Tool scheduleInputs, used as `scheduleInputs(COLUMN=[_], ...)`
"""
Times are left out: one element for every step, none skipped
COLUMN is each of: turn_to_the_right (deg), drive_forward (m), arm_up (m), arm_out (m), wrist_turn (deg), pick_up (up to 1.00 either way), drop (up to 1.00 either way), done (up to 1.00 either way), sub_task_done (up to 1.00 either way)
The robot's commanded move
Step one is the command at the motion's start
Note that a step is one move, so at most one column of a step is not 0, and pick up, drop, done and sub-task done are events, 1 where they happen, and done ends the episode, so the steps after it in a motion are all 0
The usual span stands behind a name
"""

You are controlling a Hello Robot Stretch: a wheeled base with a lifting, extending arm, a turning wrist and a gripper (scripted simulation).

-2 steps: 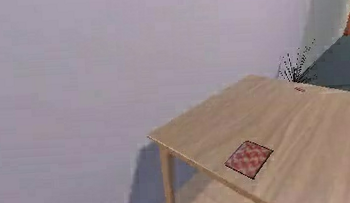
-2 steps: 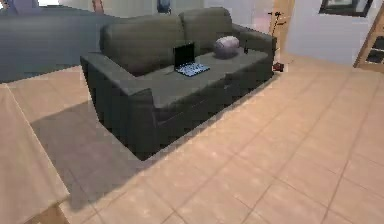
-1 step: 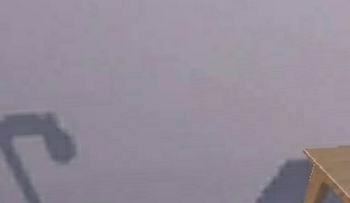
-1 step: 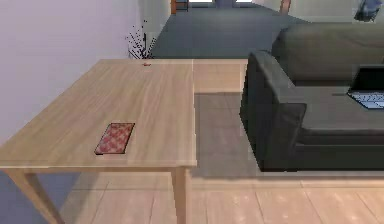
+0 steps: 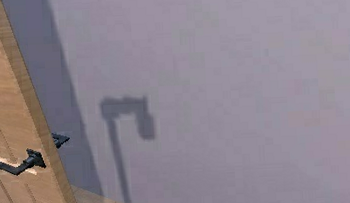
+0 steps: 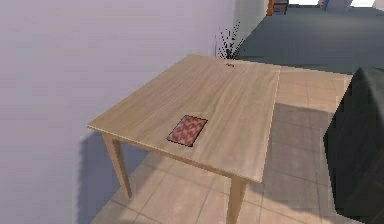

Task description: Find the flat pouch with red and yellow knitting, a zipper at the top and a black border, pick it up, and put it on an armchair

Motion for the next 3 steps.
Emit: scheduleInputs(turn_to_the_right=[0.0, 0.0, 0.0], drive_forward=[0.0, 0.0, 0.0], arm_up=[0.5, 0.34, 0.0], arm_out=[0.0, 0.0, 0.44], wrist_turn=[0.0, 0.0, 0.0], pick_up=[0.0, 0.0, 0.0], drop=[0.0, 0.0, 0.0], done=[0.0, 0.0, 0.0], sub_task_done=[0.0, 0.0, 0.0])
